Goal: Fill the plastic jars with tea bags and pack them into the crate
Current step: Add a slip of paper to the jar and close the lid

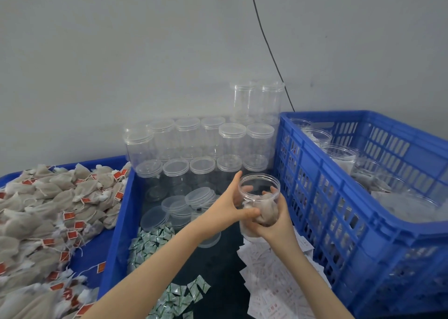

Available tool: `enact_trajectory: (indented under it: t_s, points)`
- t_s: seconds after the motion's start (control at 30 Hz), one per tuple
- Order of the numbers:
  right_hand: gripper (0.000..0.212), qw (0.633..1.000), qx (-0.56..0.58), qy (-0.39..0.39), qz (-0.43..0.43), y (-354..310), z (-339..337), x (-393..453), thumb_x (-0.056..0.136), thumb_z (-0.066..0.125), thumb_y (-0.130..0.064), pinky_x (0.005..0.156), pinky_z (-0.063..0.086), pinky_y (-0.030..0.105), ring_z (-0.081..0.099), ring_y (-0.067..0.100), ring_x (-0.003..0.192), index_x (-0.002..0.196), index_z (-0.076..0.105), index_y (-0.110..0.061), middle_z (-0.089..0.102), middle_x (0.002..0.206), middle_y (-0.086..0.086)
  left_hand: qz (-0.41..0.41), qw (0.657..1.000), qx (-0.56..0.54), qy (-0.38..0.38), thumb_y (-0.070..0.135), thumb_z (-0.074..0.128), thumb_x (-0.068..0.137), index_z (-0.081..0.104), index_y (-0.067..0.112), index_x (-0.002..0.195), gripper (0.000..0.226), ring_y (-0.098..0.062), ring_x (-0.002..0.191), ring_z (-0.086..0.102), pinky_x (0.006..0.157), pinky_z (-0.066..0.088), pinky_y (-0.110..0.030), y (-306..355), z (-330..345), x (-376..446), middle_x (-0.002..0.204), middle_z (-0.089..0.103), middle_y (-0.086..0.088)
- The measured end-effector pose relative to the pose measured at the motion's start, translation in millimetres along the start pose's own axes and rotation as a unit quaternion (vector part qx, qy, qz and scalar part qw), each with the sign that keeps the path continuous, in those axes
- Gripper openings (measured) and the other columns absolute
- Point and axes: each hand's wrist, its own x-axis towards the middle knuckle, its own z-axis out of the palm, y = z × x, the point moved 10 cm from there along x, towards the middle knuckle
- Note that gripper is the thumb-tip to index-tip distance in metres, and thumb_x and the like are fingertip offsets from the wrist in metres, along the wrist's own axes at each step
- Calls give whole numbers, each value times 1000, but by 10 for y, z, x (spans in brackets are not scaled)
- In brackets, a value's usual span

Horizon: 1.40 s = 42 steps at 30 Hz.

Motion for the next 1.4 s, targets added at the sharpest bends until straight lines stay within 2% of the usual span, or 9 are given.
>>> enact_trajectory:
  t_s: [0.13, 0.23, 0.3, 0.57, 0.73, 0.97, 1.1, 1.3, 1.4]
  points:
    - [106, 994, -70, -89, 0, -217, 80, 115, 59, 92, -17, 101, 48, 30, 56, 10, 123, 144, 32, -35, 54, 135, -6, 11, 997, -37, 69, 17, 79, 77, 37, 38, 136, 76, -2, 112, 60, 86, 49, -16, -15, -175, 13, 131, 53, 6]
    - [119, 979, -156, -134, 4, -424, 3, 246, 70, 89, -20, 109, 25, 21, 32, 3, 133, 156, 7, -27, 32, 148, -10, 11, 994, -30, 105, 15, 82, 73, 37, 32, 140, 82, -6, 117, 57, 93, 48, -20, -51, -261, -3, 132, 52, 7]
    - [107, 969, -186, -159, 1, -600, -18, 343, 79, 81, -22, 107, 20, 21, 27, 3, 135, 157, 7, -27, 30, 151, -7, 15, 993, -11, 113, 15, 83, 72, 37, 38, 135, 82, -3, 120, 53, 96, 46, -20, -49, -276, -11, 129, 52, 12]
    - [98, 848, -446, -281, 42, -686, 291, 436, 80, 73, -54, 109, 39, 38, 37, 22, 138, 156, 21, -20, 32, 155, 6, 18, 996, 10, 90, 29, 80, 59, 44, 55, 119, 74, -3, 113, 58, 87, 50, -19, -16, -130, -65, 122, 57, 15]
    - [86, 837, -497, -227, 24, -886, 220, 447, 74, 72, -61, 93, 50, 37, 54, 18, 116, 145, 39, -25, 50, 139, 0, 37, 997, -18, 62, 32, 77, 65, 46, 63, 119, 69, -3, 123, 51, 95, 47, -21, 72, -28, -101, 119, 59, 28]
    - [83, 841, -528, -118, -11, -1449, -170, 503, 74, 65, -72, 85, 42, 35, 55, 19, 118, 139, 46, -24, 56, 133, -2, 0, 990, -105, 92, 41, 52, 93, 34, 28, 142, 53, -13, 127, 49, 101, 42, -31, -59, -96, -115, 141, 49, 1]
    - [79, 858, -511, -33, -39, -2012, -586, 601, 72, 61, -76, 84, 40, 36, 56, 21, 115, 134, 52, -29, 59, 127, -4, -42, 985, -105, 130, 24, 41, 101, 51, 23, 125, 27, -14, 110, 58, 87, 47, -25, -164, -146, -156, 122, 61, -1]
    - [71, 892, -442, 45, -84, -2785, -1317, 752, 80, 56, -75, 86, 51, 41, 58, 20, 91, 122, 63, -19, 59, 102, -3, -62, 988, -61, 129, 11, 46, 99, 61, 21, 106, 19, -12, 89, 62, 78, 45, -23, -220, -99, -136, 98, 69, 3]
    - [73, 904, -407, 100, -81, -3014, -1813, 793, 70, 57, -81, 72, 53, 38, 62, 19, 76, 108, 65, -19, 61, 87, -4, -70, 989, -41, 121, 8, 49, 97, 64, 20, 101, 19, -11, 84, 63, 74, 46, -19, -256, -64, -108, 90, 71, 7]
